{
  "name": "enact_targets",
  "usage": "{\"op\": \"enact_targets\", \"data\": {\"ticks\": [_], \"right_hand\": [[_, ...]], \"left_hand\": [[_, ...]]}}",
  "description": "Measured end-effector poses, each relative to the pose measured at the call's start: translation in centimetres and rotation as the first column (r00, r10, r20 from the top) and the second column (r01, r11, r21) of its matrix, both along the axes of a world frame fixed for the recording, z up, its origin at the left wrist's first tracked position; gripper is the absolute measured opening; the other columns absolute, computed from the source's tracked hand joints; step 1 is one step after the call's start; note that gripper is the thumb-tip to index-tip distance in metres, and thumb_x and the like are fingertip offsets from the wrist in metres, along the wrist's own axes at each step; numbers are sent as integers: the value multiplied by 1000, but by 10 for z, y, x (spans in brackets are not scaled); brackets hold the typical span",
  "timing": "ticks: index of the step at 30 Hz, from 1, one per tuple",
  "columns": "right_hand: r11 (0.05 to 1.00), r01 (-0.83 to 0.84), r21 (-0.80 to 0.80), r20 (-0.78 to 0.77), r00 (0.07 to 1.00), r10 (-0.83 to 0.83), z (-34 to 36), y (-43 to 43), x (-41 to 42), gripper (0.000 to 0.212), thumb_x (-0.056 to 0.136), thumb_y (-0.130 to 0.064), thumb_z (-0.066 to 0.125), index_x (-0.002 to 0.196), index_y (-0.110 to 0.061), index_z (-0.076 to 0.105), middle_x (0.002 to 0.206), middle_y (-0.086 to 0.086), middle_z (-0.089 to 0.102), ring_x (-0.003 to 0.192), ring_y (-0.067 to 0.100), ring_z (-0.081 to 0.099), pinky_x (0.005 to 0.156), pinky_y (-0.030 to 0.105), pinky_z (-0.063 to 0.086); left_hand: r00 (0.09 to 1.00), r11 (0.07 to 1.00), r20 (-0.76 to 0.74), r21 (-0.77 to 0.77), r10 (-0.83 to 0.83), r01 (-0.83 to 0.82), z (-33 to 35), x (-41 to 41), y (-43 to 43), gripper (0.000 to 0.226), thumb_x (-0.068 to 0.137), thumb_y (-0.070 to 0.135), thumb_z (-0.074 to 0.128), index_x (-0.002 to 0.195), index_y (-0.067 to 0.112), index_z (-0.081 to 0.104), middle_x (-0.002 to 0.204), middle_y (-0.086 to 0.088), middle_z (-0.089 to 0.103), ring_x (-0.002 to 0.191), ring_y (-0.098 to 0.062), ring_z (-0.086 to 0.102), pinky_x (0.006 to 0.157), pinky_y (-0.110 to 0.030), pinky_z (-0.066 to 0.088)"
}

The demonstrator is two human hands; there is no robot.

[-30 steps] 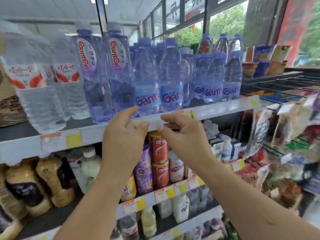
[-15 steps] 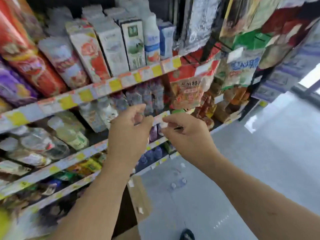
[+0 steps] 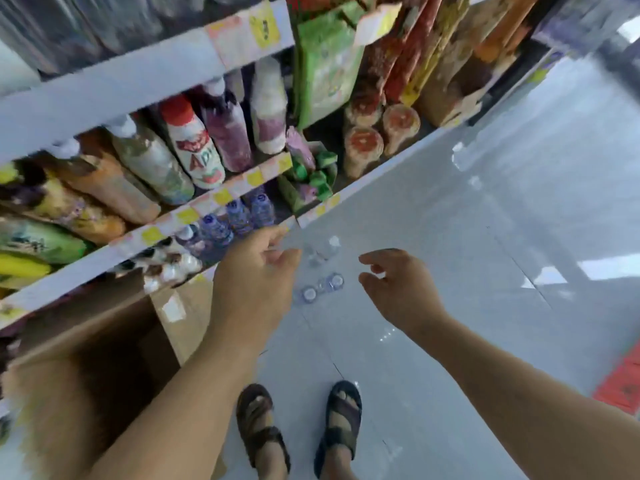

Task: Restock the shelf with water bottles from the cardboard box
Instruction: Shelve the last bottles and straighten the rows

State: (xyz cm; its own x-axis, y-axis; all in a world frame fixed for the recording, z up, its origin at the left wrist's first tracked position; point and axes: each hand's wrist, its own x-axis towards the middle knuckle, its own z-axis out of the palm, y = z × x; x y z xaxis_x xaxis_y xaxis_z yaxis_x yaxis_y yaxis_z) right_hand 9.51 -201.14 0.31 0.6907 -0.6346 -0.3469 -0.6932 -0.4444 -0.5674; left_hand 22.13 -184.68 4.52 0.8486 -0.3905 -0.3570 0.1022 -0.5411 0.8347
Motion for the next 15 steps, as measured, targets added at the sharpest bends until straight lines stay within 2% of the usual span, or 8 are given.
{"op": "enact_targets", "data": {"ticks": [2, 5, 8, 10, 12, 15], "right_hand": [[1000, -2, -8, -50, 999, 2, -55, -7, 1, 30, 83, -16, 70, 112, -23, 73, 106, -2, 67, 82, 10, 58, 75, 16, 38], [1000, 9, 4, -111, 994, -8, -135, -16, 7, 38, 83, -15, 67, 121, -20, 68, 116, 3, 66, 90, 16, 61, 79, 20, 40], [1000, -29, -4, -123, 992, 28, -205, -31, 27, 50, 82, -16, 68, 131, -19, 61, 124, 7, 62, 103, 25, 62, 87, 27, 46], [998, -55, -38, -95, 994, 51, -246, -44, 49, 56, 82, -17, 70, 137, -18, 56, 130, 9, 58, 110, 30, 60, 93, 31, 47], [993, -84, -85, -69, 995, 79, -278, -55, 76, 62, 83, -18, 70, 142, -19, 49, 137, 11, 52, 115, 32, 58, 96, 35, 47], [988, -112, -110, -83, 991, 103, -316, -70, 104, 66, 84, -18, 70, 145, -21, 45, 138, 12, 49, 118, 34, 53, 98, 38, 47]], "left_hand": [[1000, 1000, -16, 2, -13, 13, -41, 3, -5, 34, 87, 27, 65, 121, 31, 67, 109, 23, 64, 91, 16, 58, 81, -23, 45], [998, 1000, -64, -21, -5, 4, -101, 1, -13, 30, 90, 23, 64, 118, 34, 67, 106, 28, 63, 96, 17, 58, 78, -21, 46], [996, 999, -87, -35, 12, -15, -155, 2, -15, 26, 89, 24, 65, 96, 49, 65, 105, 32, 65, 96, 13, 61, 78, -23, 49], [996, 999, -87, -37, 35, -38, -187, 5, -16, 26, 85, 31, 65, 89, 56, 64, 102, 37, 64, 95, 15, 61, 77, -23, 47], [994, 997, -78, -33, 74, -77, -212, 10, -16, 25, 77, 40, 61, 90, 61, 63, 98, 39, 64, 92, 13, 62, 75, -24, 47], [994, 994, -57, -37, 97, -99, -242, 17, -19, 24, 75, 42, 60, 95, 54, 65, 98, 38, 65, 90, 13, 62, 72, -25, 45]]}}
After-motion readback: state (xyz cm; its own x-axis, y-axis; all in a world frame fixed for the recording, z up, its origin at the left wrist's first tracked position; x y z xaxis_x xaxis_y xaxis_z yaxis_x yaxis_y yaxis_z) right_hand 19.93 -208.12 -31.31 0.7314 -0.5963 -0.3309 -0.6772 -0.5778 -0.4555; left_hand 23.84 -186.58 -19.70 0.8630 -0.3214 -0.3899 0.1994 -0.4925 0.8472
